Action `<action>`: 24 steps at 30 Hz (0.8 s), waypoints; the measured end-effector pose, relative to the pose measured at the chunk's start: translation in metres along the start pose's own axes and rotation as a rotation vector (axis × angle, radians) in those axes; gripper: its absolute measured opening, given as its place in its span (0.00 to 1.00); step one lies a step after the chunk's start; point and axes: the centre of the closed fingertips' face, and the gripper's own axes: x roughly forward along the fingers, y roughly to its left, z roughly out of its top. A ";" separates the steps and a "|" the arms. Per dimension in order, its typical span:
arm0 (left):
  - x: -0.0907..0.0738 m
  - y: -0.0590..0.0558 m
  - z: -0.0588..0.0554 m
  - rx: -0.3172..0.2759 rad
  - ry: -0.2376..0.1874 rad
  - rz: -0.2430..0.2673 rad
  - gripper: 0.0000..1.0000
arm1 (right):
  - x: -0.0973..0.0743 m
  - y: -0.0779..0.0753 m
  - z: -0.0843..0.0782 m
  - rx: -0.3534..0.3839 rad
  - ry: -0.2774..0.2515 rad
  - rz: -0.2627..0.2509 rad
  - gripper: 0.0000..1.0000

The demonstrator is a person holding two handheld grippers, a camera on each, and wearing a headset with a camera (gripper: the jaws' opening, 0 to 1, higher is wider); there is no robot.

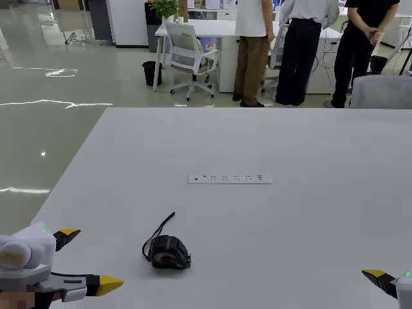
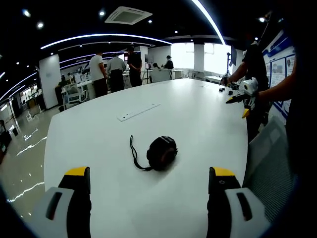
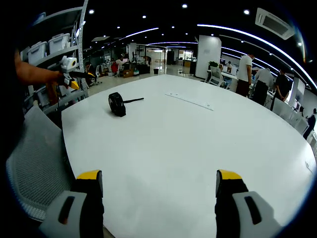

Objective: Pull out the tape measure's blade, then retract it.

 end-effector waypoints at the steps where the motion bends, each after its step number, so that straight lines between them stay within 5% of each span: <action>1: 0.001 0.000 0.001 0.004 0.002 -0.003 0.98 | 0.001 0.001 0.001 0.000 0.001 0.001 0.97; 9: 0.011 -0.002 0.005 0.036 0.023 -0.041 0.97 | 0.012 0.003 0.006 -0.012 0.001 0.014 0.97; 16: 0.022 -0.001 -0.003 0.100 0.090 -0.080 0.96 | 0.025 0.005 0.014 -0.039 0.005 0.040 0.96; 24: 0.036 -0.002 0.004 0.154 0.115 -0.122 0.96 | 0.045 0.007 0.027 -0.072 -0.016 0.086 0.93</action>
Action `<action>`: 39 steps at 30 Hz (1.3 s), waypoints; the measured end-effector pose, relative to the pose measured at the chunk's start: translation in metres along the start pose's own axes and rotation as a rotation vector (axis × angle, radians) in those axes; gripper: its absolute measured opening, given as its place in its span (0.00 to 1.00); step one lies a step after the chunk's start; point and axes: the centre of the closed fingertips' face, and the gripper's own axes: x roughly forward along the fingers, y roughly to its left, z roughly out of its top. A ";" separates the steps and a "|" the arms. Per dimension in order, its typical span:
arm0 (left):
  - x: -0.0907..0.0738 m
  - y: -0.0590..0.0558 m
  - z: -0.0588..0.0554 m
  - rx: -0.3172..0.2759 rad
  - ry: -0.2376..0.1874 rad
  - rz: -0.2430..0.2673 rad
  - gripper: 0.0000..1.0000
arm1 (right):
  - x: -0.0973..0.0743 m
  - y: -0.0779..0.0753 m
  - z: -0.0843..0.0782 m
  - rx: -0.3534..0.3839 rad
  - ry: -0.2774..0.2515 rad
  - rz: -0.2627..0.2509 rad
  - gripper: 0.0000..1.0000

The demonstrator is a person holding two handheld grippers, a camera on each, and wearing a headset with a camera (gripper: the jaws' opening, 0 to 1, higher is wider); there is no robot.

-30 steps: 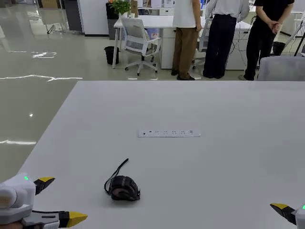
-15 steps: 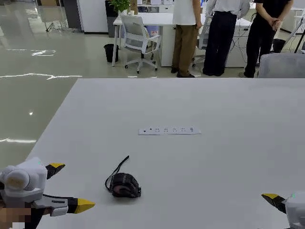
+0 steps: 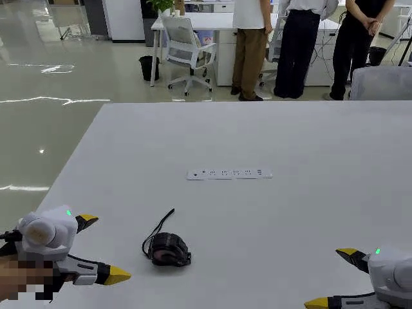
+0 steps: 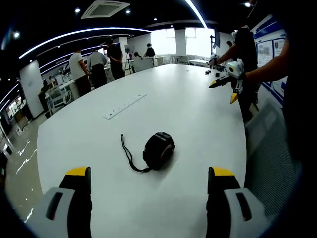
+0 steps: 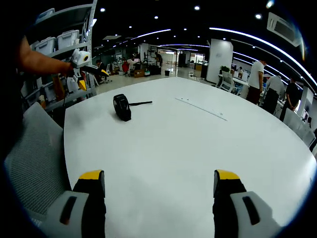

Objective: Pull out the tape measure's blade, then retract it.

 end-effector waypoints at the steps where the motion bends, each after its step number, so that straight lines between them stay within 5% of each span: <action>1: 0.002 0.000 0.001 0.008 0.003 -0.006 0.96 | 0.002 0.000 0.002 -0.009 -0.003 0.005 0.93; 7: 0.016 -0.005 0.008 0.089 0.042 -0.051 0.91 | 0.020 0.005 0.017 -0.044 -0.018 0.048 0.92; 20: 0.045 -0.002 0.026 0.153 0.070 -0.133 0.90 | 0.062 0.019 0.056 -0.126 -0.053 0.151 0.90; 28: 0.064 -0.017 0.026 0.219 0.117 -0.218 0.83 | 0.081 0.029 0.065 -0.168 -0.040 0.207 0.90; 39: 0.085 -0.015 0.027 0.305 0.172 -0.277 0.78 | 0.115 0.038 0.084 -0.202 -0.024 0.270 0.89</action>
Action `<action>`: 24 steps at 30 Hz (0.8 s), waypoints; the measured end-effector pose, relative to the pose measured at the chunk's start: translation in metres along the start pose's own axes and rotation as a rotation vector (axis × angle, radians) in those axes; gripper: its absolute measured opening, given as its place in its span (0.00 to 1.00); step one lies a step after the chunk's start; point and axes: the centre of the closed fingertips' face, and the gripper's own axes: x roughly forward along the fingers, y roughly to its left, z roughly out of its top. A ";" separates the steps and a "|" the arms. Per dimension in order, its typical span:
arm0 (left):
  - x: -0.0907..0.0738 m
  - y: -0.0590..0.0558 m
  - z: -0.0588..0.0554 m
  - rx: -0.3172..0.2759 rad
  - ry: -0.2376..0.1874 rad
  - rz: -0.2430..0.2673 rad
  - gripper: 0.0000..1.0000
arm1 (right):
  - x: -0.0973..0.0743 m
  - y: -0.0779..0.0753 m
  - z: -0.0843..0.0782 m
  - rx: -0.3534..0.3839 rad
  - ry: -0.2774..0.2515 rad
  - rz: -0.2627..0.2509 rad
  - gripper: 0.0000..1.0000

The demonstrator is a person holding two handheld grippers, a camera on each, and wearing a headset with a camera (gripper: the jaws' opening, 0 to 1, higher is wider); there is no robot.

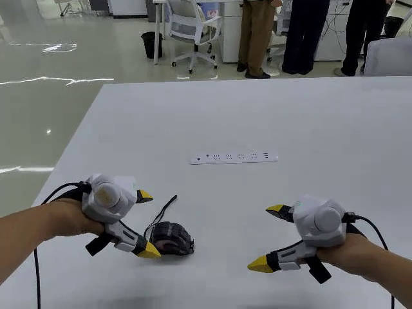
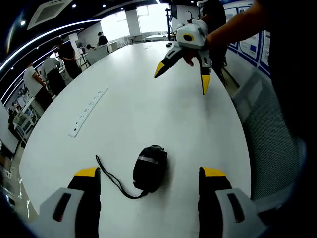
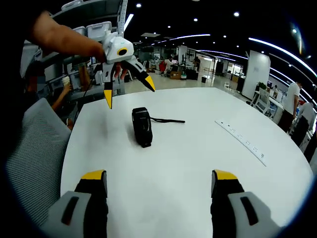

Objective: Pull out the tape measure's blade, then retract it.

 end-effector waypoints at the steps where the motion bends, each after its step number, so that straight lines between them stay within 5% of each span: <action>1: 0.002 0.001 0.000 0.000 0.004 -0.009 0.78 | 0.005 0.000 0.001 0.001 0.002 0.008 0.89; 16: 0.027 0.005 -0.003 0.069 0.099 -0.129 0.75 | 0.072 0.014 0.026 -0.070 0.040 0.148 0.83; 22: 0.039 0.007 -0.004 0.074 0.121 -0.137 0.76 | 0.090 0.020 0.032 -0.101 0.048 0.189 0.79; 24: 0.043 0.006 -0.012 0.142 0.164 -0.145 0.75 | 0.095 0.022 0.033 -0.104 0.049 0.205 0.76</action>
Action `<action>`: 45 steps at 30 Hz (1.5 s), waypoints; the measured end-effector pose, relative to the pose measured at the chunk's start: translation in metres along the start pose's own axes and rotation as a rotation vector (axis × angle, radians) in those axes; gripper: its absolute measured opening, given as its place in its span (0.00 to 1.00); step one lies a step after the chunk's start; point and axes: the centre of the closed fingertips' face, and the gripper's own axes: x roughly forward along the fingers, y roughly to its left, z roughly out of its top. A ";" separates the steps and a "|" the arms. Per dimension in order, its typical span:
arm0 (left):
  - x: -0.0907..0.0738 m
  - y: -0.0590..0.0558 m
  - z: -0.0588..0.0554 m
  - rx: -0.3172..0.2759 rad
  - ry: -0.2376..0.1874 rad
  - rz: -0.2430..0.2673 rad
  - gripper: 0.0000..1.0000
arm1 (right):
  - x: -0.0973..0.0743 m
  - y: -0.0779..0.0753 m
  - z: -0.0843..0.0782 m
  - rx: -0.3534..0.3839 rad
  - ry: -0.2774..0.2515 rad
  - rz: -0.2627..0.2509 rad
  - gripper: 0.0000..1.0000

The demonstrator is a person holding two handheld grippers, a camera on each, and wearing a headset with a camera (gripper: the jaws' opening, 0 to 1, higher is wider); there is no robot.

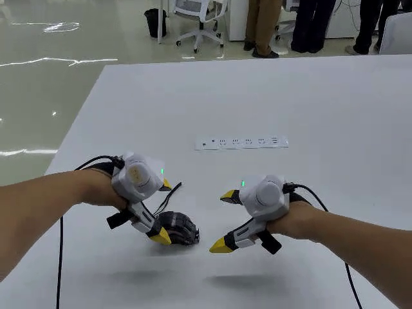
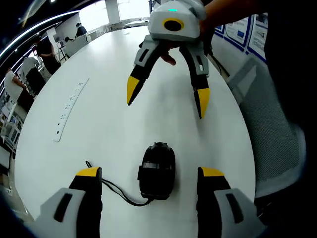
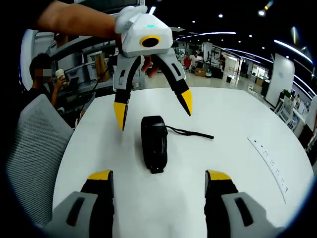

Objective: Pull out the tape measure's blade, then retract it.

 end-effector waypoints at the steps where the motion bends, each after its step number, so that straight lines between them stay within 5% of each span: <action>1: 0.003 0.000 -0.005 0.008 0.026 0.003 0.73 | 0.002 0.000 -0.001 0.003 -0.003 0.005 0.76; 4: 0.012 -0.002 -0.010 0.018 0.070 -0.008 0.65 | 0.013 -0.001 -0.008 0.014 0.023 0.017 0.74; 16: 0.029 -0.008 -0.007 -0.019 0.094 -0.058 0.54 | 0.034 0.007 -0.016 -0.007 0.056 0.060 0.59; 24: 0.036 -0.007 -0.015 -0.040 0.118 -0.061 0.46 | 0.044 -0.003 -0.018 0.086 0.047 0.050 0.47; 26: 0.037 -0.011 -0.015 0.018 0.126 -0.071 0.44 | 0.045 -0.003 -0.020 0.061 0.056 0.053 0.45; 27: 0.037 -0.008 -0.020 0.104 0.154 -0.060 0.38 | 0.046 -0.003 -0.022 0.050 0.065 0.059 0.45; 28: 0.038 -0.012 -0.022 0.050 0.159 -0.063 0.34 | 0.047 -0.002 -0.024 0.041 0.071 0.063 0.45; 45: 0.040 -0.009 -0.021 0.020 0.150 -0.046 0.32 | 0.062 0.009 -0.024 -0.051 0.112 0.115 0.22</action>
